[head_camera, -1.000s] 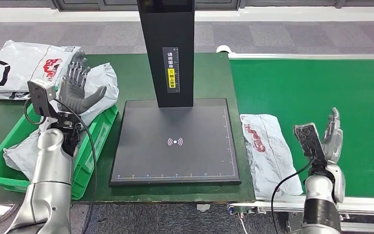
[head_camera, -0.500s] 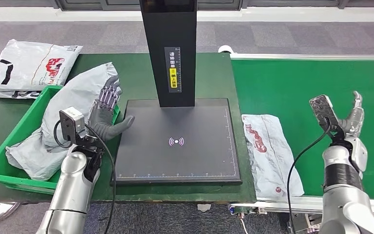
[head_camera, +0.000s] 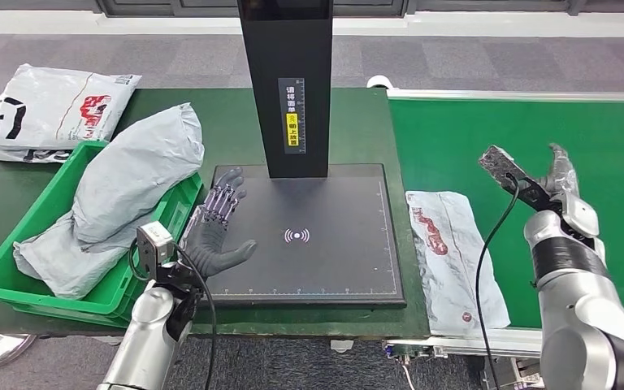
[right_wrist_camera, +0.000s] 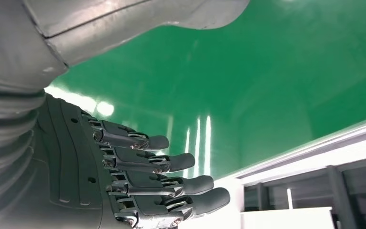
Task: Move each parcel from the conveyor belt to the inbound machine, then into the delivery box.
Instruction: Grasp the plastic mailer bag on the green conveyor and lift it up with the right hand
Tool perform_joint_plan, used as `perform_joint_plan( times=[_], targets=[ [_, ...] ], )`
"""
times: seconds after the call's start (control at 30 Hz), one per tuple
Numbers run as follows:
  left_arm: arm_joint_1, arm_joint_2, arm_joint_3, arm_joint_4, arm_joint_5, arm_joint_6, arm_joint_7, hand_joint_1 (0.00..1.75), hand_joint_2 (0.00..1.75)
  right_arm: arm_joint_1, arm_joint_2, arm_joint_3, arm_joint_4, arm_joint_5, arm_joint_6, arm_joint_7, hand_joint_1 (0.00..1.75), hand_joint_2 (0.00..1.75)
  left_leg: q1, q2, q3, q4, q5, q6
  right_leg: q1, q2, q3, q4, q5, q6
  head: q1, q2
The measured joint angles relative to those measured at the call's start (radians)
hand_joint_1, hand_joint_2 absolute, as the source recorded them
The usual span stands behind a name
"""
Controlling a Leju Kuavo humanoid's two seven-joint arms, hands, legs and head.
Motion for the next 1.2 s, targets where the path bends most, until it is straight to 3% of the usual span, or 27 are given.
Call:
perform_joint_plan(
  times=[0.07, 0.23, 0.3, 0.5, 0.87, 1.2],
  targets=[
    [0.003, 0.0, -0.001, 0.005, 0.002, -0.001, -0.001, 0.0, 1.75, -0.009, 0.002, 0.012, 0.013, 0.016, 0.037, -0.034, 0.0, 1.75, 0.0, -0.001, -0.001, 0.0, 0.0, 0.0, 0.0, -0.001, 0.0, 0.0, 0.0, 0.0, 0.0, 0.0],
    [0.025, -0.001, -0.001, 0.022, 0.01, 0.008, -0.004, 0.0, 1.75, -0.014, 0.018, 0.127, 0.055, 0.139, 0.311, -0.318, 0.0, 1.75, 0.001, 0.001, 0.0, -0.001, 0.0, 0.0, 0.0, 0.001, -0.001, 0.0, 0.0, 0.0, 0.0, 0.0],
    [0.034, -0.002, -0.002, 0.029, 0.004, 0.017, -0.006, 0.0, 1.75, -0.01, 0.03, 0.187, 0.065, 0.161, 0.362, -0.361, 0.0, 1.75, 0.001, 0.0, 0.0, -0.001, 0.0, 0.0, 0.0, 0.0, -0.001, 0.0, 0.0, 0.0, 0.0, 0.0],
    [0.049, -0.006, -0.003, 0.034, -0.01, 0.029, -0.006, 0.0, 1.75, -0.01, 0.046, 0.291, 0.081, 0.177, 0.393, -0.376, 0.0, 1.75, 0.0, -0.004, -0.002, -0.001, 0.002, 0.0, 0.0, -0.004, -0.001, 0.0, 0.0, 0.0, 0.0, 0.0],
    [0.05, -0.006, -0.006, 0.04, -0.011, 0.04, -0.005, 0.0, 1.75, -0.011, 0.05, 0.354, 0.097, 0.173, 0.407, -0.381, 0.0, 1.75, 0.0, -0.004, -0.002, 0.0, 0.002, 0.0, 0.0, -0.004, -0.001, 0.0, 0.0, 0.0, 0.0, 0.0],
    [0.041, -0.006, -0.029, 0.059, -0.02, 0.075, -0.007, 0.0, 1.75, 0.025, 0.077, 0.405, 0.115, 0.157, 0.488, -0.299, 0.0, 1.75, 0.001, -0.003, -0.002, 0.0, 0.002, 0.0, 0.001, -0.003, -0.001, 0.0, 0.0, 0.0, 0.0, 0.0]
  ],
)
